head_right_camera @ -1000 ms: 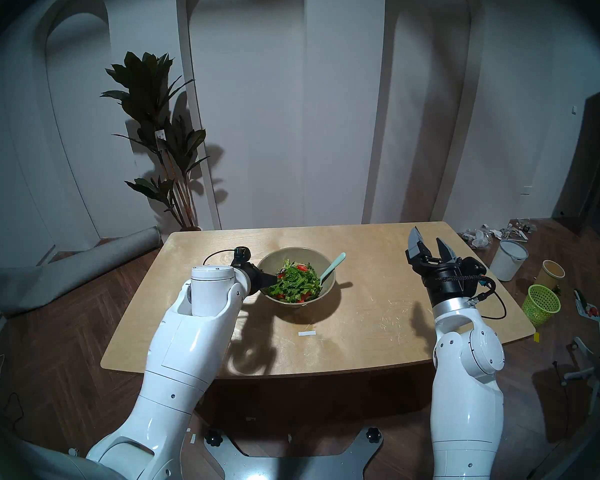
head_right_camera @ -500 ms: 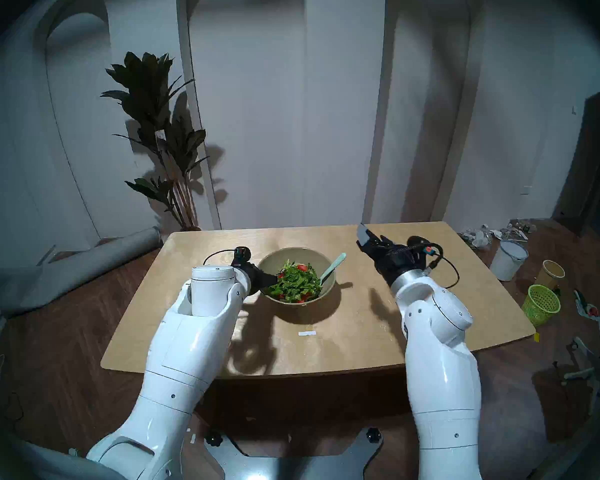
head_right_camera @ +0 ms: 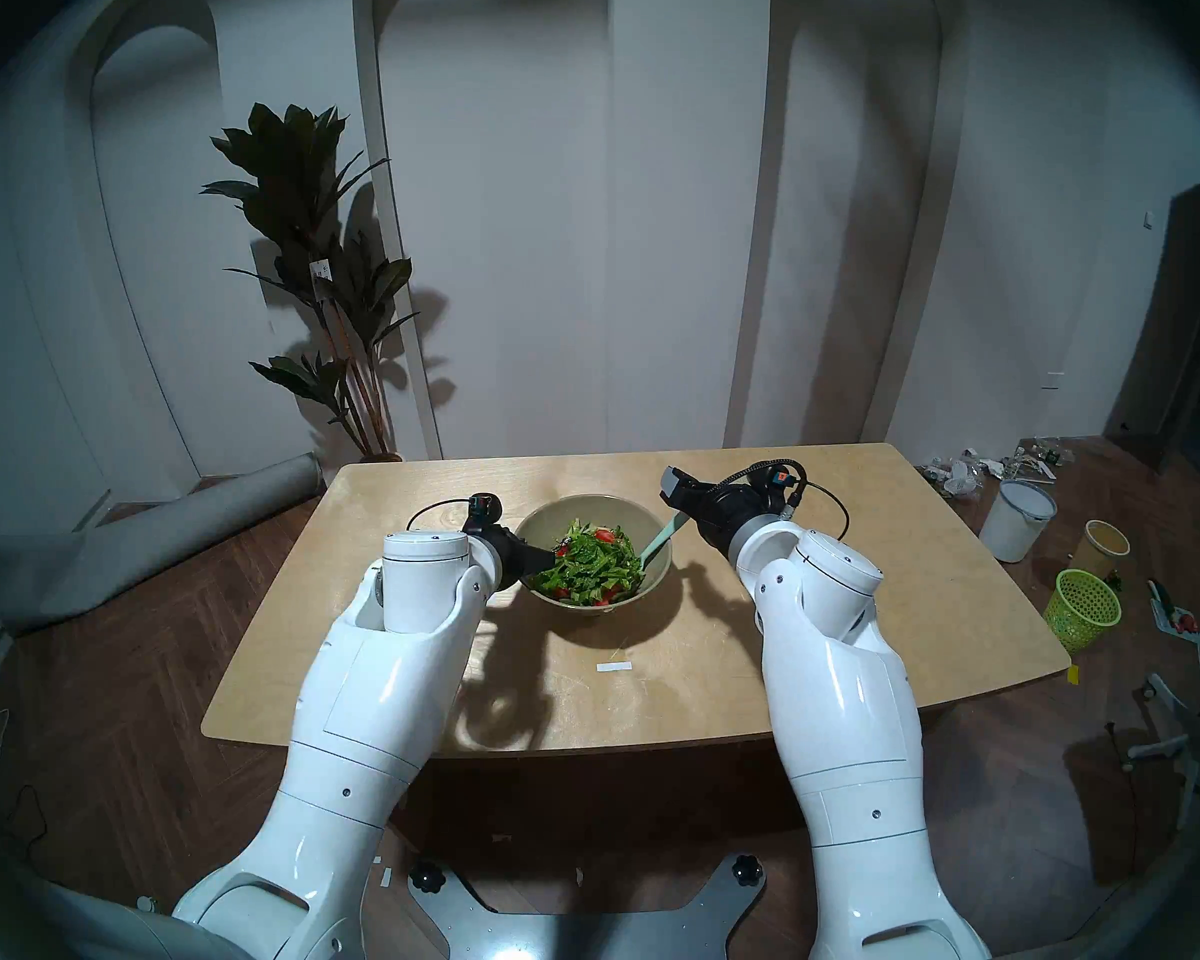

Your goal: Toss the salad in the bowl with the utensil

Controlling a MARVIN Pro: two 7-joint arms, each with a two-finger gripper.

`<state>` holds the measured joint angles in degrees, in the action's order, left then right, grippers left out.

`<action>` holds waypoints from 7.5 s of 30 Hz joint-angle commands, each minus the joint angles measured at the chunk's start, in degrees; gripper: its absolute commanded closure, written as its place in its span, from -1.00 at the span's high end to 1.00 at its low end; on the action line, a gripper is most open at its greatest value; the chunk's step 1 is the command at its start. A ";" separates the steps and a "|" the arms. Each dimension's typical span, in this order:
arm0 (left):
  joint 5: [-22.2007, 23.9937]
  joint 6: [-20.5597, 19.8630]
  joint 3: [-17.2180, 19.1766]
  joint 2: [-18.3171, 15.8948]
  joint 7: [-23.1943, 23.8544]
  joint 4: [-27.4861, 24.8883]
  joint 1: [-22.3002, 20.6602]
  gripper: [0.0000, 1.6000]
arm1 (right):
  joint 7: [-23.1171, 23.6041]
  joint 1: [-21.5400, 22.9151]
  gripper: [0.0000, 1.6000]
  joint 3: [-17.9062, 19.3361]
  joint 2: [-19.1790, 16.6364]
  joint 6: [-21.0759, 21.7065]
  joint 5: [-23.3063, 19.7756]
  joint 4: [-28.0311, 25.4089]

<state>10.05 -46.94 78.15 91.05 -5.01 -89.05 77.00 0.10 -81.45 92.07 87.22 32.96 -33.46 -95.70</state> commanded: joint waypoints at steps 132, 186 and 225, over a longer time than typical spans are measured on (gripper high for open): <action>-0.02 -0.15 -0.25 0.12 0.14 -0.33 -0.72 -1.00 | 8.54 3.23 -1.00 -8.12 -2.99 -14.38 8.49 7.71; -0.02 -0.14 -0.25 0.12 0.14 -0.33 -0.72 -1.00 | 7.95 6.28 -1.00 -2.42 -0.46 1.60 -3.52 1.53; -0.02 -0.14 -0.24 0.13 0.14 -0.33 -0.71 -1.00 | 11.17 8.21 -1.00 -6.27 1.30 2.35 -2.94 14.07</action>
<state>10.04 -46.98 78.11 91.04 -4.99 -88.99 76.93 10.29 -74.71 84.79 85.31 34.13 -32.97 -81.22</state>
